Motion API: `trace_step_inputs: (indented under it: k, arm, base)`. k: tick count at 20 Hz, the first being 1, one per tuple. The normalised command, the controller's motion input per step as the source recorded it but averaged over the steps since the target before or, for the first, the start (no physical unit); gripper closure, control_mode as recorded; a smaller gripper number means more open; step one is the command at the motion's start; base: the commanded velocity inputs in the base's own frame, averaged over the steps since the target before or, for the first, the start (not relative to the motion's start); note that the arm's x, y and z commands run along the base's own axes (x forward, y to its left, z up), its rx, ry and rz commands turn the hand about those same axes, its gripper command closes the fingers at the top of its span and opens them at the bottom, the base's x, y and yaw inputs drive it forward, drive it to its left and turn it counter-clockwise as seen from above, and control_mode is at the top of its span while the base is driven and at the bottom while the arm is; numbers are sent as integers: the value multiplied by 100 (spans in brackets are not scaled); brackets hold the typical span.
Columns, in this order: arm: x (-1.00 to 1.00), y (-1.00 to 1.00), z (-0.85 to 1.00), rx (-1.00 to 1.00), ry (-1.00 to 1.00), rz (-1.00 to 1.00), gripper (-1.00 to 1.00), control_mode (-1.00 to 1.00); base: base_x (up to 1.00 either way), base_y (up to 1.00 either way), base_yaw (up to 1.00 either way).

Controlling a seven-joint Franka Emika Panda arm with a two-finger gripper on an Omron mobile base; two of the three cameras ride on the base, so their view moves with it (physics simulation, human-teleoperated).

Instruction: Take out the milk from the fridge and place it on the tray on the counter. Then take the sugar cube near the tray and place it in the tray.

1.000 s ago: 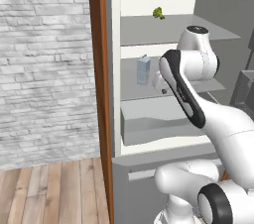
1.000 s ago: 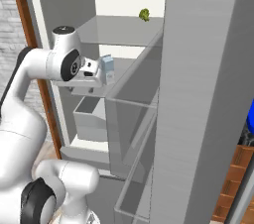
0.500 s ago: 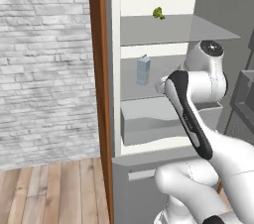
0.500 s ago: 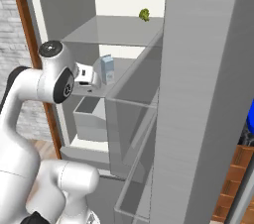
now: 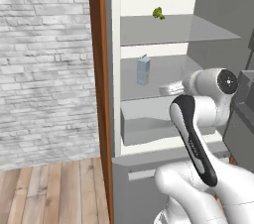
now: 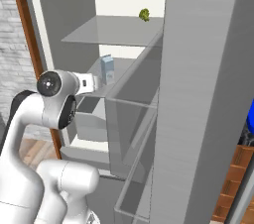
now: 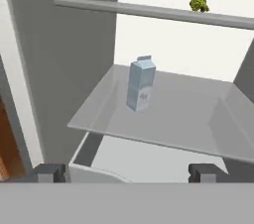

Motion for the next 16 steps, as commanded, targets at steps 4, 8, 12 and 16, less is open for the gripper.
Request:
trace_step_inputs:
  k: [4,8,12,16]
  arm:
    - [12,-10,0,1,-31,12,-100,-100]
    - [13,-28,0,1,-29,17,-100,-100]
    - [14,-17,0,2,-9,14,-100,-100]
    - [31,-2,2,0,2,10,-100,-100]
  base:
    - [0,0,0]
    - [0,0,0]
    - [0,0,0]
    - [0,0,0]
